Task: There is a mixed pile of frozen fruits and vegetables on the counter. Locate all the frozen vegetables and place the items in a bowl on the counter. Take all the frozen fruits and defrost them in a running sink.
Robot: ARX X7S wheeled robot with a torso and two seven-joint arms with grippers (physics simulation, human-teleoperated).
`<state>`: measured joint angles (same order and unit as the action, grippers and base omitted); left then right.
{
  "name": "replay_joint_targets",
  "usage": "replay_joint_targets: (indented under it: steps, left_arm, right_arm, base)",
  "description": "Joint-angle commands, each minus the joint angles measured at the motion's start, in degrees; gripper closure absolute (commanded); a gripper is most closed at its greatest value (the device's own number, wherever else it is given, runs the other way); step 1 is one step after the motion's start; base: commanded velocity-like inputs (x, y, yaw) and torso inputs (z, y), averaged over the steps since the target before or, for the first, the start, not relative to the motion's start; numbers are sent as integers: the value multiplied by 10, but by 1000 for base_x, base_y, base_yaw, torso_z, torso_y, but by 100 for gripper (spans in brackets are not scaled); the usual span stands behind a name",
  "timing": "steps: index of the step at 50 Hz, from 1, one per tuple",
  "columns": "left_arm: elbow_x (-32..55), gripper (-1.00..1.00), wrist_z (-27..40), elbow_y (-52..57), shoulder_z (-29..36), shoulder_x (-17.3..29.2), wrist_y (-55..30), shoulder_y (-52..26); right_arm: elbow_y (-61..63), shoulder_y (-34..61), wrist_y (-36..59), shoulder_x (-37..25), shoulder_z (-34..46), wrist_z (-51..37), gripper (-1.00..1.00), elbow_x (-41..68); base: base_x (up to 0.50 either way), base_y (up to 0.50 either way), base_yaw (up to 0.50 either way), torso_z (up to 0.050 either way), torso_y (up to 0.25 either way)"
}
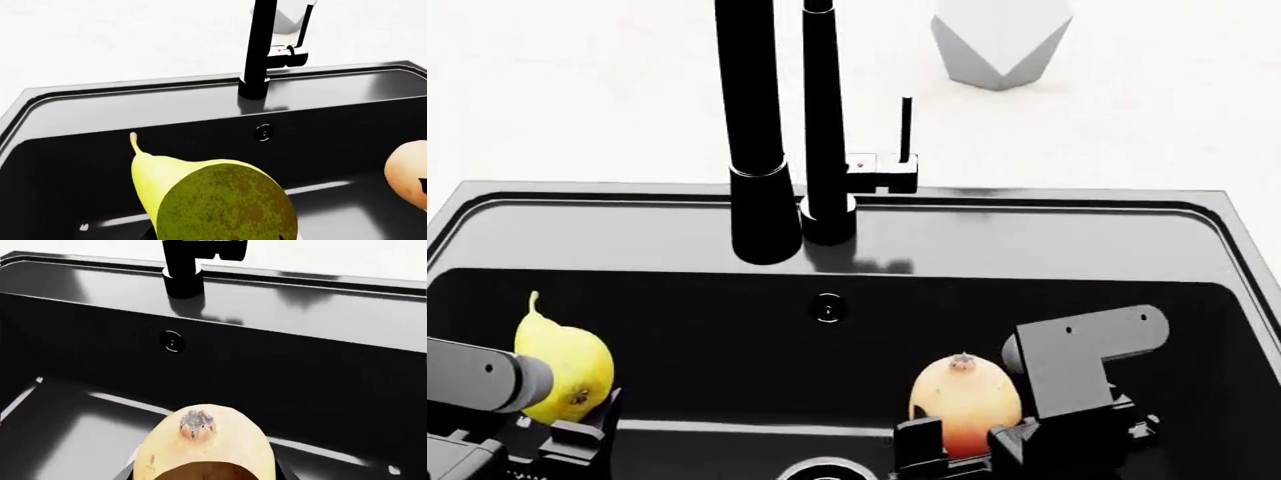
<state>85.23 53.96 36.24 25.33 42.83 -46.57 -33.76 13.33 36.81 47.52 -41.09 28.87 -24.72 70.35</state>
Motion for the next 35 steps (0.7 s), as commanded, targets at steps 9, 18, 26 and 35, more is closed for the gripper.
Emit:
replay_joint_targets:
  steps: [9, 18, 26, 35]
  left_arm:
    - [9, 100, -17, 0, -16, -8, 17, 3]
    - [10, 100, -16, -3, -13, -9, 15, -1]
    - [6, 100, -21, 1, -16, -2, 20, 10]
    - [0, 100, -26, 3, -15, -1, 23, 15]
  right_arm:
    - [-184, 21, -23, 66, 47, 122, 100, -105]
    - [-280, 35, -48, 96, 79, 167, 100, -149]
    - [-323, 43, -59, 112, 86, 184, 100, -161]
    - [-325, 37, -58, 111, 85, 181, 100, -159]
  base:
    - [0, 0, 0, 0, 0]
    - [0, 0, 0, 0, 1]
    - [0, 0, 0, 0, 0]
    - [0, 0, 0, 1, 1]
